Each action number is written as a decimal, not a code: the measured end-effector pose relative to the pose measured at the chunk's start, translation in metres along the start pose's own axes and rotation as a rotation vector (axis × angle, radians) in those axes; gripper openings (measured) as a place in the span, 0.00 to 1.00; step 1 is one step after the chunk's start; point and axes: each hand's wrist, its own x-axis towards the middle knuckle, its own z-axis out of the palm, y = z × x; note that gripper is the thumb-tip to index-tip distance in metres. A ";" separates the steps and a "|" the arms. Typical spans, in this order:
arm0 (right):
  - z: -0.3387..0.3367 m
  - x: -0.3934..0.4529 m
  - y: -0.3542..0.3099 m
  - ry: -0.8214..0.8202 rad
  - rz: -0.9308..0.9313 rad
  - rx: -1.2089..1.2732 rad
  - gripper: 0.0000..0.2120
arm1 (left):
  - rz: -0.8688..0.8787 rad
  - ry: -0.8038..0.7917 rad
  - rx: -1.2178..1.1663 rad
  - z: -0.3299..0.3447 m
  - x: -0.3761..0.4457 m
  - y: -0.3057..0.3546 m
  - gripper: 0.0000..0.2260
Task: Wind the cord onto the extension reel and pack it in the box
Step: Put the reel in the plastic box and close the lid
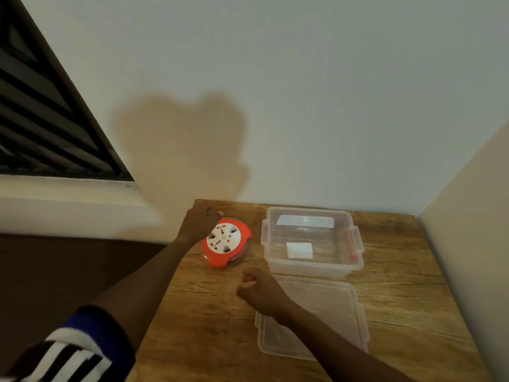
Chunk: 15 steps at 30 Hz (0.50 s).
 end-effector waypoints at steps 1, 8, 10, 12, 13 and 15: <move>0.007 0.011 -0.006 0.009 0.007 0.052 0.11 | -0.003 -0.041 0.032 -0.001 0.006 -0.002 0.15; 0.029 0.066 -0.016 0.164 0.003 0.184 0.22 | 0.065 -0.357 0.230 0.009 0.029 -0.038 0.21; 0.032 0.075 -0.013 0.195 0.058 0.228 0.22 | 0.035 -0.346 0.360 0.014 0.031 -0.055 0.26; 0.032 0.082 -0.012 0.218 0.148 0.308 0.20 | 0.041 -0.322 0.492 0.021 0.034 -0.067 0.29; 0.031 0.084 -0.013 0.231 0.192 0.343 0.20 | 0.034 -0.322 0.526 0.023 0.035 -0.069 0.30; 0.031 0.087 -0.015 0.261 0.267 0.380 0.19 | -0.021 -0.366 0.490 0.021 0.038 -0.071 0.29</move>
